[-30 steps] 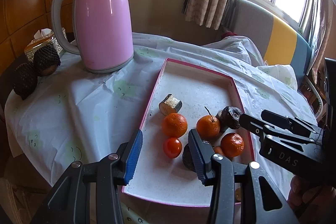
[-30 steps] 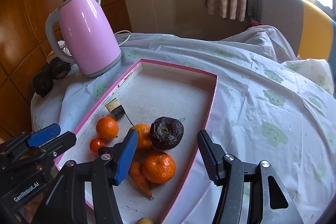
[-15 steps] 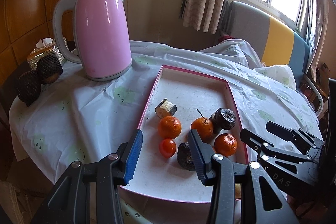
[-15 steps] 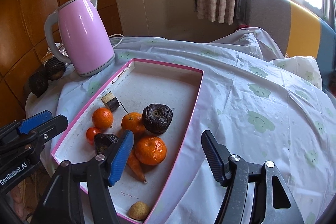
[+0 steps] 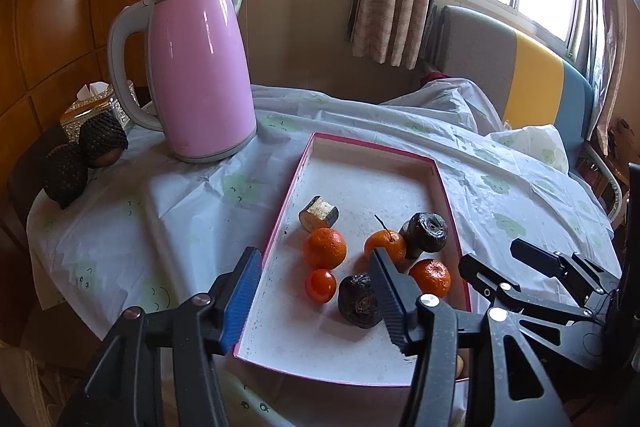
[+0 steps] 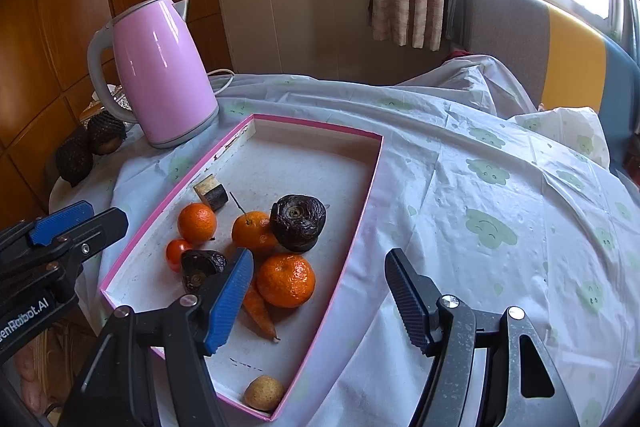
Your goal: Organize fruits
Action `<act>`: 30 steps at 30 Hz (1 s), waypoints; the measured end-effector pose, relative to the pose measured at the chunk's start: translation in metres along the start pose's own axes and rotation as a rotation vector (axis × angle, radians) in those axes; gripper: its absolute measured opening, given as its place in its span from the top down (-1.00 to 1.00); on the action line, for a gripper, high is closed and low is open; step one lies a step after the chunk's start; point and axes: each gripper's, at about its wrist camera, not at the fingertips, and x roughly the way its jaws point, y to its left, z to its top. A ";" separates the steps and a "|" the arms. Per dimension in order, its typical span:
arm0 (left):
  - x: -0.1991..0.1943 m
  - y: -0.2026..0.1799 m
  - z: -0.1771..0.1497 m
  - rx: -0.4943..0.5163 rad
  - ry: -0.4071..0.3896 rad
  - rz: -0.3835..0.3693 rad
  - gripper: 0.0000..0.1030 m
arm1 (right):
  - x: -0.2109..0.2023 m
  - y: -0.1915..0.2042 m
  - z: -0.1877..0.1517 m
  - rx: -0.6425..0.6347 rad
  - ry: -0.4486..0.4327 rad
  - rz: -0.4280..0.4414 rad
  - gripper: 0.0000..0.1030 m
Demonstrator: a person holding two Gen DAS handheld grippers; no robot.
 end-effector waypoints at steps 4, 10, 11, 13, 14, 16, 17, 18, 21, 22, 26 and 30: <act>-0.002 -0.003 0.001 0.011 -0.005 0.016 -0.12 | 0.000 0.001 0.000 0.000 -0.001 0.000 -0.34; -0.005 -0.005 0.003 0.015 -0.012 0.050 -0.18 | 0.000 0.001 0.000 -0.001 -0.002 -0.002 -0.35; -0.006 -0.005 0.003 0.012 -0.013 0.063 -0.25 | 0.000 0.001 -0.001 -0.001 -0.003 -0.003 -0.35; -0.006 -0.004 0.004 0.003 -0.012 0.071 -0.26 | -0.001 0.000 -0.001 0.001 -0.005 -0.004 -0.35; -0.007 -0.003 0.004 -0.005 -0.016 0.072 -0.26 | -0.001 0.000 -0.001 0.002 -0.006 -0.003 -0.35; -0.010 -0.002 0.005 -0.010 -0.032 0.079 -0.26 | -0.001 -0.001 -0.002 0.003 -0.005 -0.003 -0.35; -0.010 -0.002 0.005 -0.010 -0.035 0.078 -0.26 | -0.001 -0.001 -0.002 0.004 -0.003 -0.003 -0.35; -0.010 -0.001 0.006 -0.015 -0.036 0.079 -0.26 | -0.001 -0.001 -0.003 0.004 -0.001 -0.002 -0.35; -0.010 -0.001 0.006 -0.015 -0.036 0.083 -0.26 | -0.001 -0.001 -0.004 0.002 0.000 -0.001 -0.36; -0.010 -0.002 0.005 -0.018 -0.033 0.083 -0.26 | -0.001 -0.001 -0.004 0.002 -0.001 -0.001 -0.36; -0.010 0.000 0.004 -0.031 -0.033 0.076 -0.26 | -0.002 -0.001 -0.005 0.000 -0.003 0.000 -0.42; -0.009 -0.001 0.004 -0.023 -0.033 0.082 -0.26 | -0.002 0.000 -0.006 -0.004 -0.005 -0.002 -0.42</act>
